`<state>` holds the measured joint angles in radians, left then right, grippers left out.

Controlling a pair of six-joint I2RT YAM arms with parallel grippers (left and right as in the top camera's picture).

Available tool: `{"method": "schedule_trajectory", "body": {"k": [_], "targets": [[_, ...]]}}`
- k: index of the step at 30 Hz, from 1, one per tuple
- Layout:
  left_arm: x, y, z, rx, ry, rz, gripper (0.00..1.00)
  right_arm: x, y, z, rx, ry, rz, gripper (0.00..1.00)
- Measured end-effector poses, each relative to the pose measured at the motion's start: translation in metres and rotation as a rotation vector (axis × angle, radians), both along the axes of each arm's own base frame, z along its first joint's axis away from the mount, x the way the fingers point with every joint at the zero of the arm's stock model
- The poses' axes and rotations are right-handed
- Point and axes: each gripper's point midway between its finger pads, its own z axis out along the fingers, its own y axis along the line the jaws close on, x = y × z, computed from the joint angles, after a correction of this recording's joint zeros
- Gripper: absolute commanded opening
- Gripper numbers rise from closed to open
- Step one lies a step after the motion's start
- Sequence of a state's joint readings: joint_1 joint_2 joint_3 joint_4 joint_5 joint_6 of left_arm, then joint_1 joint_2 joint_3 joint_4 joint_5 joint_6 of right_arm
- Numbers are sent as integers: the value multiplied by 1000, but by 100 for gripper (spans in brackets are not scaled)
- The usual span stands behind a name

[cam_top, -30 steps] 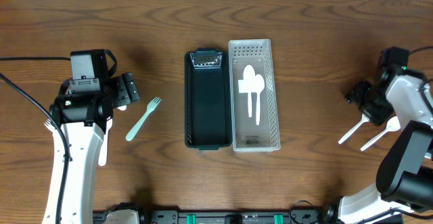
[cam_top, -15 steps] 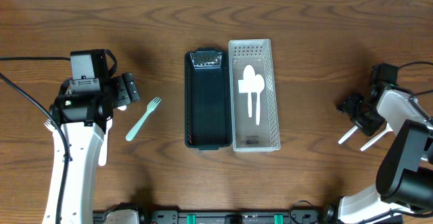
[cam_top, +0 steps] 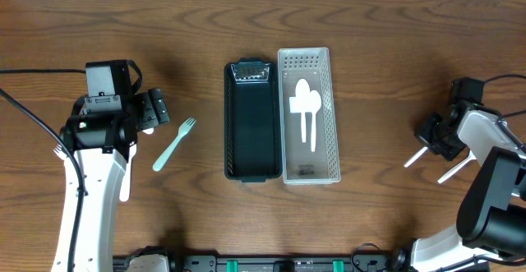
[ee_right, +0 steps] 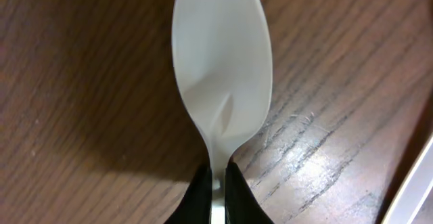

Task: Pack container
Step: 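Carry spoon with right gripper and release it into clear basket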

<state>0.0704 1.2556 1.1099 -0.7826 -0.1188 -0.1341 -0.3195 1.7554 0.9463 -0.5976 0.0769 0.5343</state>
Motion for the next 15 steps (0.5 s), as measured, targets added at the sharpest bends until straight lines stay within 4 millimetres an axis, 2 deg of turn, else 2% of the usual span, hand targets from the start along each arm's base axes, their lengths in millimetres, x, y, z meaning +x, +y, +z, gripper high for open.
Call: {"method": "schedule_trajectory", "body": {"k": [4,8,11,15], "targets": [[0,0,0,0,0,0,98,2,7,1,22,-1,19,1],[0,0,0,0,0,0,98,15,39,16,93,6,108,1],[0,0,0,0,0,0,98,48,69,47,109,-62,220,1],[0,0,0,0,0,0,98,92,127,109,100,-218,420,1]]}}
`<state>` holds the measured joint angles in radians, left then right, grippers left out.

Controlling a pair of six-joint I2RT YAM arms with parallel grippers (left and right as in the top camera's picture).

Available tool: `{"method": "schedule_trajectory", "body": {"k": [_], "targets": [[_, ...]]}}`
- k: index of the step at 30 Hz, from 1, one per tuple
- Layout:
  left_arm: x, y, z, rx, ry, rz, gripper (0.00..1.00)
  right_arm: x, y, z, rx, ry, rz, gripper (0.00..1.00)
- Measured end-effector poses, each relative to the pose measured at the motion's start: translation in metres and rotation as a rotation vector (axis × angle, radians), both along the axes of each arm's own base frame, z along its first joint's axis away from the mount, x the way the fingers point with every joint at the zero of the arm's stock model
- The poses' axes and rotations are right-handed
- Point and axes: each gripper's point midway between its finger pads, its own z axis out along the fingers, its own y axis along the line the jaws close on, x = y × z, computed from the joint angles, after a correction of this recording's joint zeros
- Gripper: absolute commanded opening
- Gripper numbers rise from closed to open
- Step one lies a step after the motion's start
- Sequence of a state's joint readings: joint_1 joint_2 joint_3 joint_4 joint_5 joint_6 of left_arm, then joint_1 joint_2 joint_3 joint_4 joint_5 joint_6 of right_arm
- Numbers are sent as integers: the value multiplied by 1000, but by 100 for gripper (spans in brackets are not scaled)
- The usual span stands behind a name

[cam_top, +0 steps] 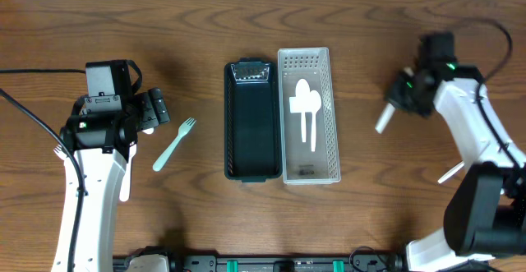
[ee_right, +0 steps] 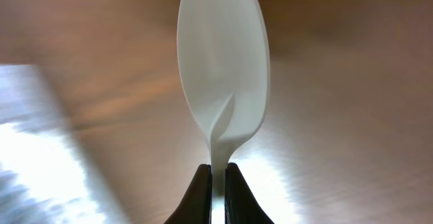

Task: Pack container
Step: 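Carry spoon with right gripper and release it into clear basket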

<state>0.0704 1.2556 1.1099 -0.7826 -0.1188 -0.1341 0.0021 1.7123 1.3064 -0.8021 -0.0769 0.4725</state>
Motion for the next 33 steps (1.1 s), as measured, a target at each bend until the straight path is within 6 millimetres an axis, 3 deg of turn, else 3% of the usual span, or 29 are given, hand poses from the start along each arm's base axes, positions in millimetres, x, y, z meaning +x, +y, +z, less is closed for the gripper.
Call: {"method": "schedule_trajectory", "body": {"k": [3,6,8,13,17,20,23,26,29,31,33], "targets": [[0,0,0,0,0,0,98,16,54,43,14,-120,144,1],[0,0,0,0,0,0,98,13,105,63,34,-180,271,4],[0,0,0,0,0,0,98,3,135,61,36,-173,349,7],[0,0,0,0,0,0,98,-10,172,34,6,-112,446,8],[0,0,0,0,0,0,98,-18,186,-10,-32,-10,485,10],[0,0,0,0,0,0,98,-23,187,-41,-53,66,494,26],[0,0,0,0,0,0,98,-27,185,-60,-67,110,499,40],[0,0,0,0,0,0,98,-24,186,-61,-69,100,502,55],[0,0,0,0,0,0,98,-21,186,-56,-71,90,515,58],[0,0,0,0,0,0,98,-19,184,-45,-79,94,523,59],[0,0,0,0,0,0,98,-9,177,-20,-92,68,508,59]]}}
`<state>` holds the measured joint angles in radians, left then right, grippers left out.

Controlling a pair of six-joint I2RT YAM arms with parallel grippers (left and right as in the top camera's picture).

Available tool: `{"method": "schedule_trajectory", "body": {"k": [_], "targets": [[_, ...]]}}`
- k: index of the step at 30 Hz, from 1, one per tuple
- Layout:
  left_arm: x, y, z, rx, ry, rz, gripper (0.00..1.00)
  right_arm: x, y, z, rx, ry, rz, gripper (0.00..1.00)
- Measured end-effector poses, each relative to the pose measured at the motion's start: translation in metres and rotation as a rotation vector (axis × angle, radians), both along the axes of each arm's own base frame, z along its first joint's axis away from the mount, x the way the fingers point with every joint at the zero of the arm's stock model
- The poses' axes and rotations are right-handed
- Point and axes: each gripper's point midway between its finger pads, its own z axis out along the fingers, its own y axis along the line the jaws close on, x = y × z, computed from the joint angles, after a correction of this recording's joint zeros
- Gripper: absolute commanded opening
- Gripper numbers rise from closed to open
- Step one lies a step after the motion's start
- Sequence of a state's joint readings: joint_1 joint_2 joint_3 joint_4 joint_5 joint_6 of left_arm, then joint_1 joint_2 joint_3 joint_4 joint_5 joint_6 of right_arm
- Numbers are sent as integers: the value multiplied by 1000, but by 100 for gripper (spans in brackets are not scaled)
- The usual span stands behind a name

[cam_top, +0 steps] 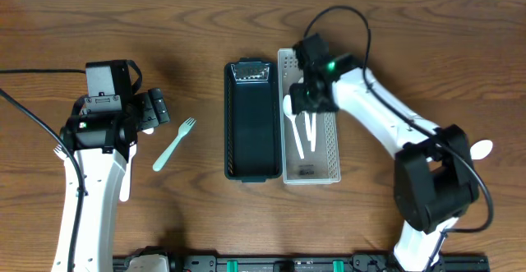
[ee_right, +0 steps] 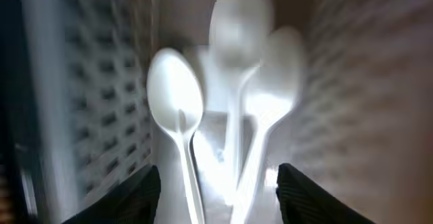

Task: Pack container
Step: 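Carry spoon with right gripper and release it into clear basket, then grasp last white spoon with right gripper and place in clear basket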

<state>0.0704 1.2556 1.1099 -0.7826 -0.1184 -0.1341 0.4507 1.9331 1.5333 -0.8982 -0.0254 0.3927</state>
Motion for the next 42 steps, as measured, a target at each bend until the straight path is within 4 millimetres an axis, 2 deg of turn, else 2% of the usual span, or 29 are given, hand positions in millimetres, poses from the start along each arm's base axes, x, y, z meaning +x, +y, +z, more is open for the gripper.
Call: {"method": "schedule_trajectory", "body": {"k": [2,4,6,7,9,11,13,14,18,21,23,27,34,42], "targets": [[0,0,0,0,0,0,98,20,-16,44,10,-88,-46,59],[0,0,0,0,0,0,98,36,-44,96,29,-198,-120,59],[0,0,0,0,0,0,98,42,-89,150,49,-311,-237,60],[0,0,0,0,0,0,98,40,-121,174,53,-358,-321,61],[0,0,0,0,0,0,98,22,-183,203,31,-396,-501,70],[0,0,0,0,0,0,98,1,-232,206,-2,-372,-654,72],[0,0,0,0,0,0,98,-16,-272,194,-32,-318,-782,74],[0,0,0,0,0,0,98,-21,-285,183,-46,-290,-824,77],[0,0,0,0,0,0,98,-44,-331,112,-82,-118,-978,84],[0,0,0,0,0,0,98,-64,-352,57,-84,-3,-1049,84],[0,0,0,0,0,0,98,-77,-360,30,-70,48,-1080,84],[0,0,0,0,0,0,98,-96,-373,-6,-59,97,-1112,86],[0,0,0,0,0,0,98,-106,-381,-37,-49,121,-1110,87],[0,0,0,0,0,0,98,-115,-372,-83,-30,198,-1093,87]]}}
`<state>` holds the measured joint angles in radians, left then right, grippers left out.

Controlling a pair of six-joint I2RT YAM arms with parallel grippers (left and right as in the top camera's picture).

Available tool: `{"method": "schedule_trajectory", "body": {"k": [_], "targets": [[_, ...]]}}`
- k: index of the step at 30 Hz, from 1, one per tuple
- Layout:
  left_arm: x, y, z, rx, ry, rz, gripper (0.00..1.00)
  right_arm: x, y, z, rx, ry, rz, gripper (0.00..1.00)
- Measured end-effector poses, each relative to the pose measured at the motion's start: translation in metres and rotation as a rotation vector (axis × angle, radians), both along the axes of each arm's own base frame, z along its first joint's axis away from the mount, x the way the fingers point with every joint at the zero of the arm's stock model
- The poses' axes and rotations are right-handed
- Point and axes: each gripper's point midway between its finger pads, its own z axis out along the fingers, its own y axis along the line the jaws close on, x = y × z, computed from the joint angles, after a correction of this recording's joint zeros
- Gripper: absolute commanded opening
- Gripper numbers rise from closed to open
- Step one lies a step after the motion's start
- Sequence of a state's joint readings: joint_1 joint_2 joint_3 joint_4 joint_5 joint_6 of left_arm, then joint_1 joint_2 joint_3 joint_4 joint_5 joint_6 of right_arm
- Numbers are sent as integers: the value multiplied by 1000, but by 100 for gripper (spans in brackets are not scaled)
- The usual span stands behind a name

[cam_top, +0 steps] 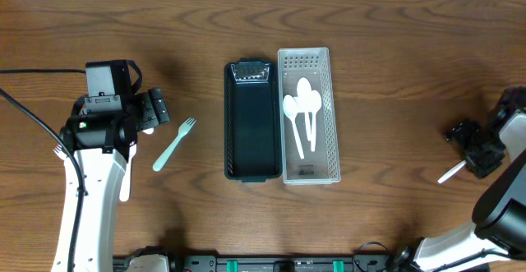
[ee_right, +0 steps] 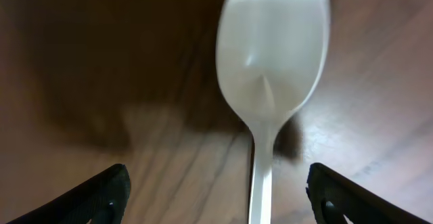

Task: Pack container
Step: 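Grasp last white spoon with right gripper and place in clear basket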

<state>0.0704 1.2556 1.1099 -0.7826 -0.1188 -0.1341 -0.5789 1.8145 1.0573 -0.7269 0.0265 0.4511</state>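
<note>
The clear perforated container (cam_top: 326, 153) holds three white spoons (cam_top: 301, 117). Beside it on the left stands the empty black container (cam_top: 251, 140). At the table's far right my right gripper (cam_top: 475, 147) (ee_right: 220, 200) is open and low over another white spoon (ee_right: 274, 61) lying on the wood. That spoon's handle (cam_top: 450, 172) runs between the spread fingers (ee_right: 101, 191). A teal fork (cam_top: 174, 143) lies left of the black container. My left gripper (cam_top: 156, 110) rests just up and left of the fork, open with nothing in it.
A dark cable (cam_top: 33, 120) trails along the left arm. The wooden table's right edge lies close behind my right gripper. Both containers stand side by side in the middle of the table.
My right gripper was open inside the clear container over three spoons. Now it is at the far right of the table, open astride another spoon lying there. The left arm has not moved.
My right gripper was first shut on a white spoon at the table's right, with two spoons in the clear container. Then it held that spoon in the air nearer the container. Later it was open inside the container, which held three spoons. Now it straddles another spoon.
</note>
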Motion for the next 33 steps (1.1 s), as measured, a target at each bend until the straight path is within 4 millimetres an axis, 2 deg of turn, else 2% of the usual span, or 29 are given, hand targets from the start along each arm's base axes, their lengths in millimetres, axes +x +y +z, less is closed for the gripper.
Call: {"method": "schedule_trajectory", "body": {"k": [3,5,9,11,13,15,16,22,24,28,30,32,33], "targets": [[0,0,0,0,0,0,98,0,0,-5,0,0,5,86],[0,0,0,0,0,0,98,0,0,-6,-3,2,7,81],[0,0,0,0,0,0,98,1,-1,-6,-9,-1,17,46],[0,0,0,0,0,0,98,1,-2,-6,-11,-1,18,33],[0,0,0,0,0,0,98,1,-2,-6,-10,0,14,25],[0,0,0,0,0,0,98,1,-1,-6,-9,0,20,7],[0,0,0,0,0,0,98,0,-1,-6,-9,1,18,2],[0,0,0,0,0,0,98,4,6,-5,11,-7,30,1],[0,0,0,0,0,0,98,9,16,-5,32,-20,53,1],[0,0,0,0,0,0,98,28,49,3,75,-59,148,1],[0,0,0,0,0,0,98,42,69,16,75,-91,214,1],[0,0,0,0,0,0,98,62,91,41,56,-159,297,1],[0,0,0,0,0,0,98,76,106,60,39,-210,351,1]]}}
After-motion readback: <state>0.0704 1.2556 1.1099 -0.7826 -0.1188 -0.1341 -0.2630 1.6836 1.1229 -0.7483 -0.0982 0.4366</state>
